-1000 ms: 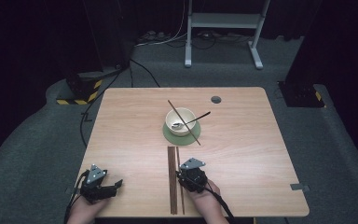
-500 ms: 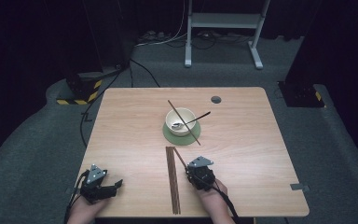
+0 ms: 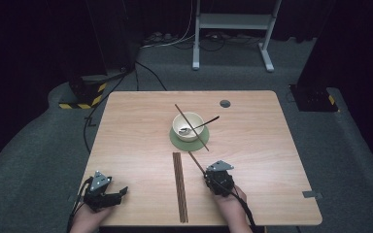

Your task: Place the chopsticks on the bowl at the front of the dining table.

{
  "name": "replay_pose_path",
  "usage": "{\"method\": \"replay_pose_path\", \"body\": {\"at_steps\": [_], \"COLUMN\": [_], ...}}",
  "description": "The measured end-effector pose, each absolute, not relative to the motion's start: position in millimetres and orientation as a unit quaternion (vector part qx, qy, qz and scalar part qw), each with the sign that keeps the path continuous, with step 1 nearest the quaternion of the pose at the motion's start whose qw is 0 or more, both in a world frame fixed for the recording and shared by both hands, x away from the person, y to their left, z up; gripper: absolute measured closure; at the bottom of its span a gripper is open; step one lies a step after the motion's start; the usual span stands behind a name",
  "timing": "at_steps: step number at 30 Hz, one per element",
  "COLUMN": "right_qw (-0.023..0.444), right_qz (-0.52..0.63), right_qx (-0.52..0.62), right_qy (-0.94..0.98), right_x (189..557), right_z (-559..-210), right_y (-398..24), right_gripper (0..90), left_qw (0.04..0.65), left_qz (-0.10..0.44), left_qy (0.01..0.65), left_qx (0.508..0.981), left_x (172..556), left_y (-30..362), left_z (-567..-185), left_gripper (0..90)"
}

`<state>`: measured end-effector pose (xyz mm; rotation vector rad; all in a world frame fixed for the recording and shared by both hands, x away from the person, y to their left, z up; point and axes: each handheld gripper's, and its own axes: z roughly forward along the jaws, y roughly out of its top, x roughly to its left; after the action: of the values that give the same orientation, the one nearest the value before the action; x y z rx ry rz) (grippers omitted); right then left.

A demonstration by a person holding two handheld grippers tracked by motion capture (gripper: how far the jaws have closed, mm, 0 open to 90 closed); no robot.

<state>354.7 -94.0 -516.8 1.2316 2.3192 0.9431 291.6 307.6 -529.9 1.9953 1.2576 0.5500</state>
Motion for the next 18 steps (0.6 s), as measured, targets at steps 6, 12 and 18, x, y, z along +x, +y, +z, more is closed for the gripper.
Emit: {"method": "replay_pose_path", "body": {"at_steps": [6, 12, 18], "right_qw": [0.180, 0.185, 0.187], "right_qz": [0.329, 0.323, 0.322], "right_qx": [0.431, 0.428, 0.426], "right_qy": [0.821, 0.824, 0.825], "right_x": [353.9, 353.5, 355.2], "right_z": [-516.9, -516.2, -515.3], "right_y": [-91.6, -90.9, -94.1], "right_gripper": [78.7, 84.2, 84.5], "left_qw": [0.352, 0.351, 0.352], "left_qz": [0.213, 0.212, 0.213], "left_qy": [0.486, 0.485, 0.487], "left_qx": [0.771, 0.773, 0.771], "left_x": [291.7, 292.0, 291.5], "left_y": [307.6, 307.9, 307.5], "left_z": [-529.9, -529.7, -529.8], "left_gripper": [21.8, 21.8, 21.9]}}
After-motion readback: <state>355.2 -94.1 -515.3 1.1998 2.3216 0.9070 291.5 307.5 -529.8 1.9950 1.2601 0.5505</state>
